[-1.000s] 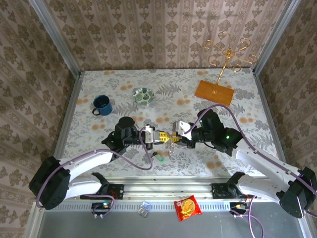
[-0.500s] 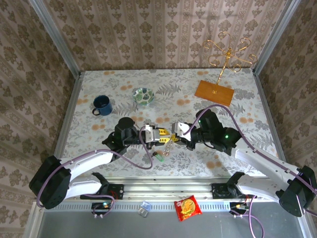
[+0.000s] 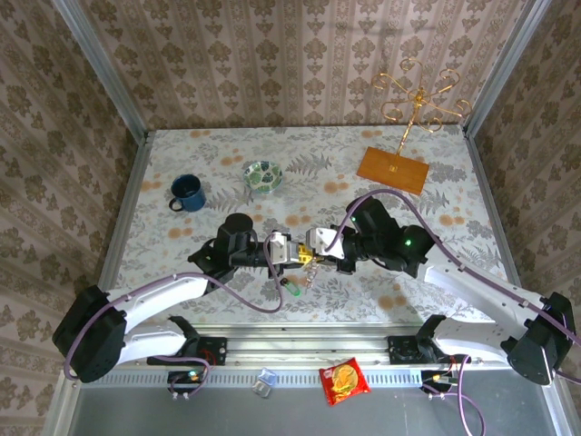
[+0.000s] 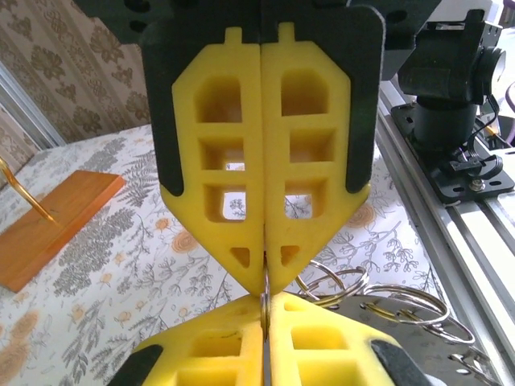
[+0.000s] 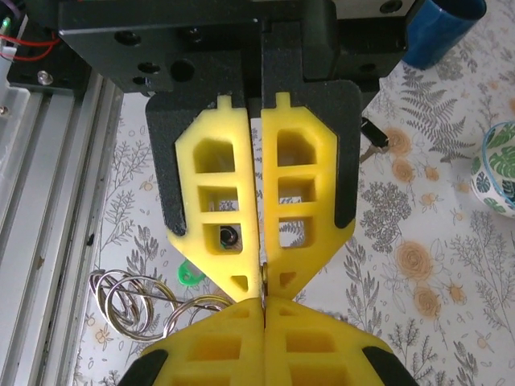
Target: Put the keys on the keyring
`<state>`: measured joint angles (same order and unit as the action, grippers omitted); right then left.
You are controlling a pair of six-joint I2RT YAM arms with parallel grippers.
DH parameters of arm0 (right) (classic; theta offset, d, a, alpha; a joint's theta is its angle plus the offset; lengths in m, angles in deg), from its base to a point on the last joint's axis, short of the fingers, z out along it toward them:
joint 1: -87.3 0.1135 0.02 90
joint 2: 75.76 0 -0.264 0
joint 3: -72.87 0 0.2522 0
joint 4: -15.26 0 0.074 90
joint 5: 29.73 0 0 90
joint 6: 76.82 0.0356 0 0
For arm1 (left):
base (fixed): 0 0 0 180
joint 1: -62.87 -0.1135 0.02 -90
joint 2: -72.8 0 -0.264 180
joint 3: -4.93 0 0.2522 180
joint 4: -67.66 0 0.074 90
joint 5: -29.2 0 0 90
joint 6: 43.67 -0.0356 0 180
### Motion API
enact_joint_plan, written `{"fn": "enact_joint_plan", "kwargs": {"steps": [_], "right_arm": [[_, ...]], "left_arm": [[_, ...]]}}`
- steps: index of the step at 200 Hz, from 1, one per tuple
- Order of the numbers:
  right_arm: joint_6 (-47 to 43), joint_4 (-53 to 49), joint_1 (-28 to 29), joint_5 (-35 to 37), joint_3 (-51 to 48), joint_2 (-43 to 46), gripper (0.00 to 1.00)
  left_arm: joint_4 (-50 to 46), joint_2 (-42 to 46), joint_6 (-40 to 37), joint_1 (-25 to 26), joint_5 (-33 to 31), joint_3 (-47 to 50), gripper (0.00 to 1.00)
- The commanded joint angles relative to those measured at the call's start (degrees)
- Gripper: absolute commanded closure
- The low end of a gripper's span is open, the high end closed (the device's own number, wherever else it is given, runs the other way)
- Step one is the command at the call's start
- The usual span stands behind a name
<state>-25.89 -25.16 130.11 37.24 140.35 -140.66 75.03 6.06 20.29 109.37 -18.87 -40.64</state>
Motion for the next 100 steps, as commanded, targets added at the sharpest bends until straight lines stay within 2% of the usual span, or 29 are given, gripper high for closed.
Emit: {"fn": "enact_joint_plan", "kwargs": {"steps": [1,17,38,60,100], "right_arm": [[-0.14,1.23,1.24,-1.48,1.71,0.35,0.99],[1.98,5.64,0.37,-1.62,-1.79,3.18,0.81],[5.72,11.10,-1.84,-3.59,-6.72,7.50,0.71],[8.47,13.26,-3.01,-5.04,-9.36,9.68,0.69],[9.18,12.50,-2.96,-6.36,-9.50,8.49,0.70]], "left_arm": [[0.40,1.56,-2.25,0.52,-0.94,-1.35,0.96],[1.33,2.39,-2.35,0.52,-1.28,-0.42,1.00],[4.00,3.25,-1.89,0.52,-1.26,1.27,1.00],[5.99,3.45,-1.41,0.61,-0.58,2.35,1.00],[7.67,3.46,-0.34,0.61,0.28,2.80,1.00]]}}
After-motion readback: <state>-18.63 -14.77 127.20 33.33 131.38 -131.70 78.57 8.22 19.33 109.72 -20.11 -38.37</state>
